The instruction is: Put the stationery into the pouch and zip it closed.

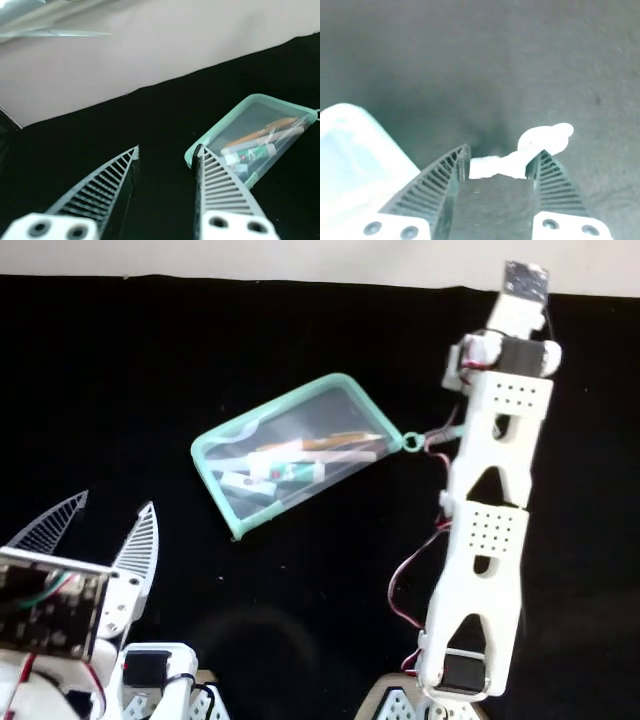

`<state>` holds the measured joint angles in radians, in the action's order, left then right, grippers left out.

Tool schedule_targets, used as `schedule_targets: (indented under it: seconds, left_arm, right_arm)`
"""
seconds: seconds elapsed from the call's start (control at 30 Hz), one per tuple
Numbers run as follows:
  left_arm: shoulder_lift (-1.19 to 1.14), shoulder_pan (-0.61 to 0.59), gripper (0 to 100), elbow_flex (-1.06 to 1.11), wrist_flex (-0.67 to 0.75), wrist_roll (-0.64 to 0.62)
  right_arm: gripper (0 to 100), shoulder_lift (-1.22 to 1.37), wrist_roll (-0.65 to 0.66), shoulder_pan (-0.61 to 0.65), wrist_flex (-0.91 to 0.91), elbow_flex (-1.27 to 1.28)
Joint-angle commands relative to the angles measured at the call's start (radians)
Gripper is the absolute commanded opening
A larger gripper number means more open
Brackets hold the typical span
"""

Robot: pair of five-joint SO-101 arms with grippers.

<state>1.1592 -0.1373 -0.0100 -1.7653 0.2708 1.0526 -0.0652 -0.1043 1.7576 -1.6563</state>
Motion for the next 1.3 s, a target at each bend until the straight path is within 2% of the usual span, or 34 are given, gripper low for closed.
schedule_targets:
  seconds: [0.0, 0.23, 0.63, 0.93, 1.13, 1.27]
  left_arm:
    - [-0.012, -0.01, 20, 0.033, 0.021, 0.005]
    - [-0.012, -0.01, 20, 0.05, 0.028, 0.005]
    - [-0.012, -0.01, 20, 0.044, 0.028, 0.002]
    - [-0.004, -0.01, 19, 0.027, 0.055, -0.003]
    - [-0.004, -0.01, 10, -0.07, 0.055, -0.08]
    - [-0.004, -0.01, 8, -0.143, 0.051, -0.08]
  right_arm:
    - [19.6, -0.102, 0.038, 0.077, 0.007, -0.108]
    - [19.6, -0.174, 0.051, 0.165, 0.007, -0.081]
    - [19.6, -0.616, 0.086, 0.205, 0.005, 0.49]
    - [19.2, -0.909, 0.081, 0.228, 0.005, 0.713]
    - [19.1, -1.167, 0.08, 0.286, 0.005, 0.906]
    - [19.1, -1.389, 0.08, 0.334, 0.005, 1.082]
